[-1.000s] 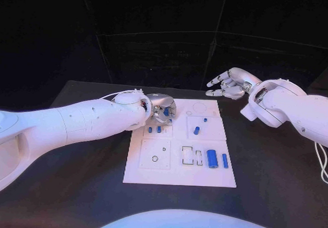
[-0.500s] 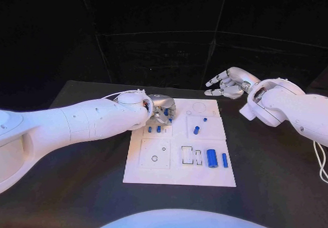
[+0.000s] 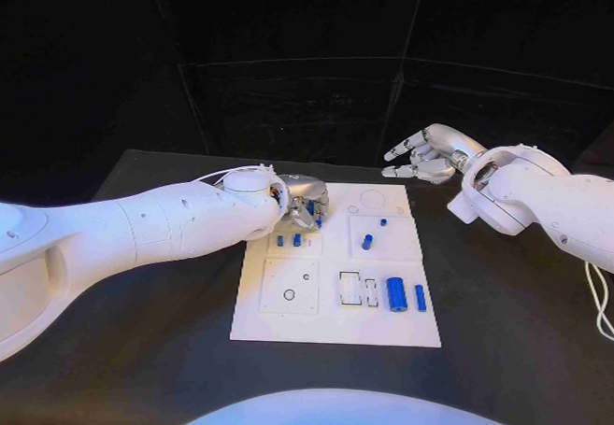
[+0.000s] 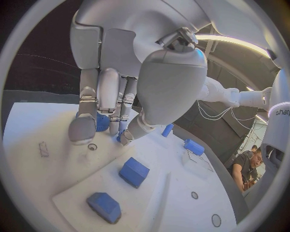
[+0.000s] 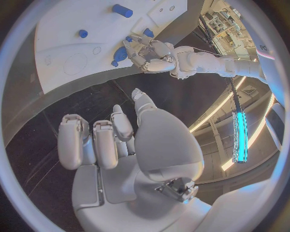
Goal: Assemble the parts on the task board
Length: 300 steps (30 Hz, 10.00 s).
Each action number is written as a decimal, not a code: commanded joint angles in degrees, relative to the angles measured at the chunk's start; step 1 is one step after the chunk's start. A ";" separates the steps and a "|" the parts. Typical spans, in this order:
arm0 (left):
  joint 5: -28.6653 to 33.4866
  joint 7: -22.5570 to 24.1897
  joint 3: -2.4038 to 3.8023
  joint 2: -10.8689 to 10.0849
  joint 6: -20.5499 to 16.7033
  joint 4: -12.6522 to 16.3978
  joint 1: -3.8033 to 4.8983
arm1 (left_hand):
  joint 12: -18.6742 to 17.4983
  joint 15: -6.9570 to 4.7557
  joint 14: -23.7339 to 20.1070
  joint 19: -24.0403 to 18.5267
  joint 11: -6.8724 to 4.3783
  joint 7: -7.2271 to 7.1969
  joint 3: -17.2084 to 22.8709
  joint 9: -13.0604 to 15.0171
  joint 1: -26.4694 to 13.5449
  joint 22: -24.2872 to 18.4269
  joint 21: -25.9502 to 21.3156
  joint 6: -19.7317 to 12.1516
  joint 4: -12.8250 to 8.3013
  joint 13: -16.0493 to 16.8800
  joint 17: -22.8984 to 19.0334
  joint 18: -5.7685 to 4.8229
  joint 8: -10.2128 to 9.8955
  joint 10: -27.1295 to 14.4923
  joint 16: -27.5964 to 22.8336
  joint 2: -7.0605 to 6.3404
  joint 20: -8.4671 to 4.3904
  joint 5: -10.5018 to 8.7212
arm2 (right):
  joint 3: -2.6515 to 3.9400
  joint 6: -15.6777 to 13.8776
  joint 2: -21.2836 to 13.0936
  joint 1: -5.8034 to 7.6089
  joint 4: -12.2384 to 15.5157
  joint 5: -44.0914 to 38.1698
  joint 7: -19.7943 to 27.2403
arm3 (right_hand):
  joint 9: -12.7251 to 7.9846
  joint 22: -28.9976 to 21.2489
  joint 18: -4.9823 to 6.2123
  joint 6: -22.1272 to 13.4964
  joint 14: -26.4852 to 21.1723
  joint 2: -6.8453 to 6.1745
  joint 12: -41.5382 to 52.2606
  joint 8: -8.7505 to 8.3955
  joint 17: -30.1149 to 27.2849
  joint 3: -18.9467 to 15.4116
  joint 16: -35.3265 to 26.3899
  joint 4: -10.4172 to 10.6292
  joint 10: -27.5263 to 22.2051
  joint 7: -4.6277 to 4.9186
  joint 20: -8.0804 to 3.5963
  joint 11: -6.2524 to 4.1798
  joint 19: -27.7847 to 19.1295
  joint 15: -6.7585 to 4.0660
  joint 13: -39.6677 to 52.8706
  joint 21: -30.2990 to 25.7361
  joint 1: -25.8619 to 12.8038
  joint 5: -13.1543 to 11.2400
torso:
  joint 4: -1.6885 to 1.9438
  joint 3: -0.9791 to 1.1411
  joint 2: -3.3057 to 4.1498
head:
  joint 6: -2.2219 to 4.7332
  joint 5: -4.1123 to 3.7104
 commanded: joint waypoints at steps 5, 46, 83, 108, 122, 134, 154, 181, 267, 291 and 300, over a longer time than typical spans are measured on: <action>-0.72 -0.67 -0.11 0.49 2.70 -0.55 -0.18 | -0.15 -0.53 1.57 0.56 -0.49 -0.49 1.34 0.26 -0.04 0.90 1.07 2.40 -0.35 -0.03 -0.14 -0.63 -0.10 2.78 0.33 1.15 -0.21 -0.13 | 0.04 0.32 0.11 0.11 0.00 0.06 0.48 | -0.01 2.51 0.51 0.52 3.37 0.46 0.22 0.29 2.66 -0.26 -0.28 0.11 -0.07 0.01 -0.06 -0.24 -0.26 -0.40 -0.04 -0.18 0.13 0.21 | 0.02 0.01 -0.01 | -0.05 -0.02; 3.26 1.74 2.67 -9.45 -4.28 8.96 -0.19 | -3.49 -1.37 1.55 1.35 -1.44 -1.26 3.00 0.33 -1.20 4.13 3.81 6.49 -1.50 -0.11 -2.42 -1.18 -1.66 7.76 -0.22 0.55 -1.12 -0.14 | 0.04 0.55 0.19 0.10 -0.50 0.06 0.59 | -0.01 2.52 0.51 0.57 3.39 0.68 0.39 0.34 2.74 -0.26 -0.25 0.16 0.04 -0.01 -0.07 -0.26 -0.25 -0.41 0.10 -0.18 0.32 0.24 | 0.20 -0.07 -0.02 | -0.04 0.16; 3.42 0.29 2.57 -9.56 0.70 6.21 -0.42 | -3.89 -1.39 1.55 1.34 -1.46 -1.28 3.00 0.32 -1.25 4.43 4.03 6.63 -1.66 -0.09 -2.47 -1.23 -1.94 8.00 -0.20 0.35 -1.12 -0.13 | 0.03 0.66 0.24 0.09 -0.59 0.06 0.65 | -0.01 2.40 0.53 0.60 3.38 0.74 0.33 0.36 2.66 -0.26 -0.30 0.19 -0.01 -0.01 -0.08 -0.26 -0.34 -0.42 0.03 -0.25 0.34 0.24 | -0.01 0.00 -0.01 | -0.18 0.36; 3.52 -0.38 2.53 -9.23 2.56 5.48 -0.74 | -4.08 -1.37 1.53 1.30 -1.43 -1.24 3.01 0.30 -1.26 4.40 3.98 6.63 -1.70 -0.09 -2.58 -1.23 -2.09 8.04 -0.24 0.33 -1.12 -0.14 | 0.03 0.70 0.12 0.09 -0.54 0.06 0.64 | -0.01 2.40 0.53 0.60 3.38 0.74 0.33 0.36 2.66 -0.26 -0.30 0.19 -0.01 -0.01 -0.08 -0.26 -0.34 -0.42 0.03 -0.25 0.34 0.24 | 0.07 -0.05 0.00 | -0.42 0.34; 3.55 -0.16 2.53 -9.15 1.88 5.22 -0.75 | -7.91 -0.19 1.38 0.79 0.08 0.33 3.06 -0.15 -2.12 4.20 3.44 2.10 -2.11 -0.23 -3.40 -1.32 -6.63 5.58 -0.33 -0.88 -0.35 -0.16 | 0.03 0.56 0.10 0.09 -0.62 -0.10 0.53 | -0.01 1.75 0.70 0.66 3.21 0.83 0.03 0.41 1.89 -0.32 -0.74 0.25 -0.24 -0.03 -0.09 -0.28 -0.83 -0.43 -0.30 -0.63 0.41 0.23 | 0.01 -0.02 -0.02 | -0.50 0.43; 3.51 -0.18 2.53 -9.82 1.09 5.45 -0.75 | -9.59 0.17 1.22 0.40 0.56 0.67 2.83 -0.06 -2.35 3.49 2.58 -0.16 -2.39 -0.22 -4.04 -1.11 -8.75 4.26 -0.43 -1.52 0.08 -0.16 | 0.03 2.00 -0.06 0.08 -0.63 -5.06 -2.05 | 0.04 -1.47 1.43 2.31 2.10 0.78 -24.55 1.95 -3.19 -0.32 -4.35 0.07 -15.31 -0.83 -0.90 -1.16 -3.00 -1.29 -24.06 -2.85 3.07 -0.13 | 0.03 -0.05 0.01 | -0.43 0.33; 52.87 22.17 2.64 -18.34 -9.06 11.31 -0.67 | -10.83 1.49 -12.85 -9.98 1.82 2.28 2.97 0.07 -5.89 -12.16 -15.74 2.40 1.45 -0.10 -37.13 1.55 -9.10 3.01 -19.73 2.12 1.48 -0.07 | -0.03 2.58 -1.35 -2.81 2.53 -35.96 -6.17 | -0.22 -4.68 2.06 9.86 1.43 -3.04 -55.70 1.40 -10.13 12.32 -9.79 -2.04 -15.39 -1.98 -1.10 -0.90 -4.60 -1.24 -53.70 -5.55 8.14 -6.38 | -0.04 -0.14 -0.02 | 0.73 -2.71; 78.51 35.67 2.61 -20.84 -0.20 15.49 -0.67 | -8.06 1.74 -16.95 -12.20 1.72 2.17 -0.98 0.16 -7.79 -16.18 -21.18 2.67 3.00 0.21 -41.41 1.69 -9.34 3.62 -22.88 4.27 2.07 -0.09 | -0.04 1.52 1.78 -7.44 1.00 -43.13 -6.39 | -0.14 -6.10 2.39 7.75 1.30 -5.37 -60.55 -1.87 -11.35 20.47 -10.67 -3.57 -15.26 -1.31 -0.41 0.14 -5.36 -0.51 -63.86 -6.69 7.07 -9.44 | 0.07 -0.05 0.06 | 0.95 -3.62; 78.60 33.48 2.61 -20.44 0.56 14.26 -0.65 | -7.37 1.64 -17.10 -11.58 1.67 2.12 -1.51 0.18 -6.48 -17.17 -22.10 2.80 1.67 0.09 -42.34 1.69 -9.32 3.26 -22.75 4.50 1.92 -0.11 | 0.12 -7.54 -1.94 -8.66 13.77 -41.13 -9.35 | 0.59 -1.07 1.32 15.58 1.56 -4.11 -61.18 -0.06 -11.73 29.08 -10.32 -8.27 -5.92 -1.92 -1.54 -1.29 -1.91 -1.73 -66.04 -3.21 6.81 -11.61 | -0.04 -0.13 0.05 | 0.46 -3.20; 78.60 33.39 2.61 -19.37 0.85 14.07 -0.53 | -7.32 1.64 -17.13 -11.52 1.69 2.14 -1.60 0.17 -6.39 -17.26 -22.19 2.77 1.53 0.07 -42.44 1.68 -9.35 3.20 -22.74 4.46 1.91 -0.11 | -0.97 -2.43 7.00 -12.38 16.91 -40.13 -7.56 | 0.55 -1.26 1.36 15.60 1.55 -4.01 -61.48 -0.19 -11.96 29.21 -10.42 -8.16 -5.96 -1.81 -1.50 -1.19 -2.07 -1.64 -66.08 -3.29 6.32 -11.59 | 0.12 -0.10 0.15 | -0.91 0.22; 78.60 33.39 2.61 -19.02 0.99 13.91 -0.51 | -7.32 1.64 -17.13 -11.52 1.69 2.14 -1.60 0.17 -6.39 -17.26 -22.19 2.77 1.53 0.07 -42.44 1.68 -9.35 3.20 -22.74 4.46 1.91 -0.11 | -1.85 -0.68 8.64 -13.20 15.37 -40.13 -7.35 | 0.54 -1.25 1.36 15.58 1.55 -4.01 -61.51 -0.21 -11.98 29.22 -10.42 -8.17 -5.97 -1.81 -1.49 -1.18 -2.07 -1.64 -66.08 -3.29 6.30 -11.58 | 0.03 -0.10 0.11 | -1.38 0.88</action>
